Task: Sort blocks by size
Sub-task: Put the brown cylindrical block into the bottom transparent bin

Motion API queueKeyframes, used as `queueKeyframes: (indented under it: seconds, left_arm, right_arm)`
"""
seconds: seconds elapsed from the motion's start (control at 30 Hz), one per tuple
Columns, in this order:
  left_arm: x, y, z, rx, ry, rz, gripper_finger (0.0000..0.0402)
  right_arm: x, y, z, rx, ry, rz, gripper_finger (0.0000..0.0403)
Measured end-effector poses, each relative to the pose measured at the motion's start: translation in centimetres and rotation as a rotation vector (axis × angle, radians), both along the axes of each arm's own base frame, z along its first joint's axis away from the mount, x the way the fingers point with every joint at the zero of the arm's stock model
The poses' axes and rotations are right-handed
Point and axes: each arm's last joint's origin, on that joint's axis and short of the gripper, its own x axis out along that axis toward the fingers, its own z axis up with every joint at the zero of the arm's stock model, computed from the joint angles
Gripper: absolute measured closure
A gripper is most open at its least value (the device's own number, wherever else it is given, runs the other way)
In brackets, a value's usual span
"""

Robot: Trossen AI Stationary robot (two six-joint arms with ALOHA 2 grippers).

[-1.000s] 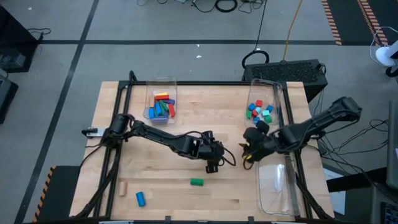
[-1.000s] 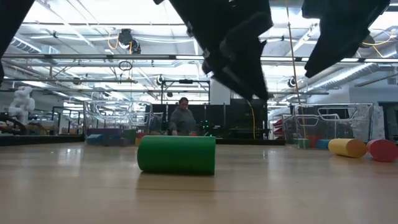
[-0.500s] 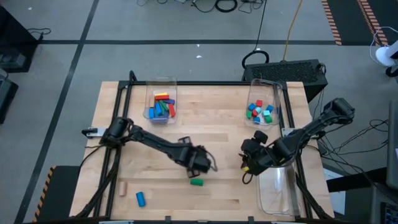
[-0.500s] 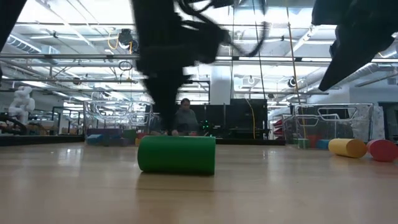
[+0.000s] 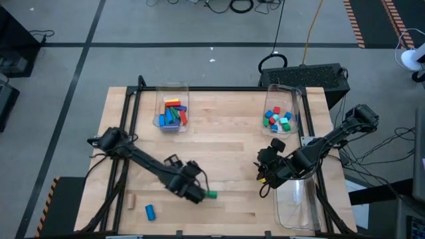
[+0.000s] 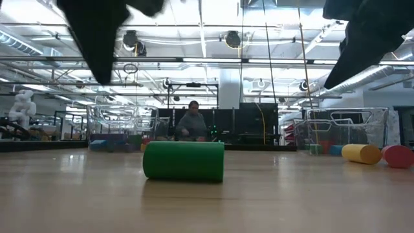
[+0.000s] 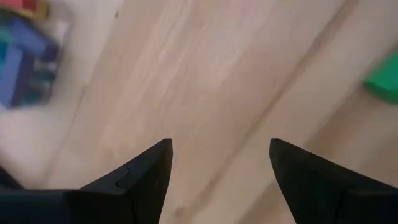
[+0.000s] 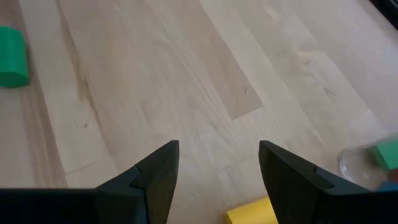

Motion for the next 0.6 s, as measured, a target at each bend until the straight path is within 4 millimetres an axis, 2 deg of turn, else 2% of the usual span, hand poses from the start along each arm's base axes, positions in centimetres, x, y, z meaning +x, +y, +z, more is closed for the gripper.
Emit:
queueKeyframes:
  seconds: [0.1,0.2,0.37,0.47,0.6]
  left_arm:
    - [-1.9,-1.1,0.9,-0.007,-0.054,0.082,0.0132]
    - [-4.2,-2.4,0.8,-0.02,-0.085,0.188,0.0132]
    - [-7.8,-5.6,-0.6,-0.085,-0.02,0.369,0.0132]
    - [-9.6,-7.2,-0.7,-0.117,0.016,0.438,0.0132]
    - [-11.8,-8.4,-0.4,-0.093,0.064,0.496,0.0132]
  right_arm:
    - [0.0,0.0,0.0,-0.009,0.005,0.012,0.0197]
    - [0.0,0.2,0.0,-0.013,0.003,0.029,0.0197]
    - [0.1,0.7,0.2,-0.011,-0.016,0.069,0.0197]
    - [0.2,0.8,0.2,-0.011,-0.027,0.085,0.0197]
    - [0.6,0.9,0.4,-0.016,-0.055,0.113,0.0197]
